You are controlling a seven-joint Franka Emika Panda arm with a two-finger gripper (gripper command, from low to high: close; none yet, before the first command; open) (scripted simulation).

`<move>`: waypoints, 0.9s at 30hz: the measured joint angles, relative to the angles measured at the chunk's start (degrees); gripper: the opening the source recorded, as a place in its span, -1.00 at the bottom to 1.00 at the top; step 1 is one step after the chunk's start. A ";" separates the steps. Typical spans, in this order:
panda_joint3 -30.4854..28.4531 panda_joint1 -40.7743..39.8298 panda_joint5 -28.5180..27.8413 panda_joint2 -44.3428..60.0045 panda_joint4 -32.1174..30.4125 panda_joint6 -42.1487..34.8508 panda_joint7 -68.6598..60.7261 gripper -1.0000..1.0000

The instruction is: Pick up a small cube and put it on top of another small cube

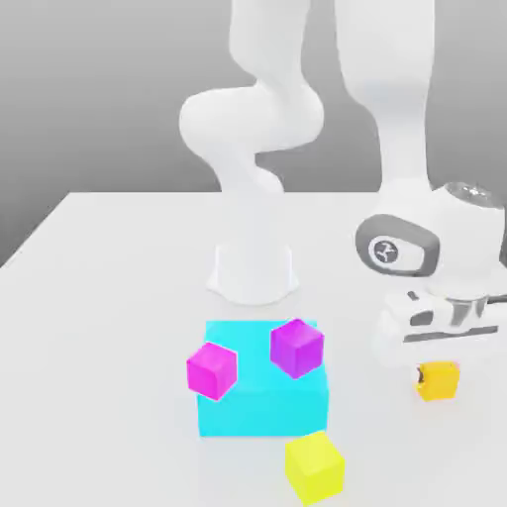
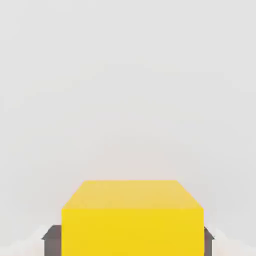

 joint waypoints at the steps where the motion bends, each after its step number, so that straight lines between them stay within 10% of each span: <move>1: -0.75 0.63 -0.59 0.46 0.13 0.32 0.45 -1.00; 12: 13.49 -9.57 17.81 -11.98 -3.43 -8.01 -13.52 -1.00; 27: 2.94 -29.78 26.60 -14.28 7.29 -20.35 -43.20 -1.00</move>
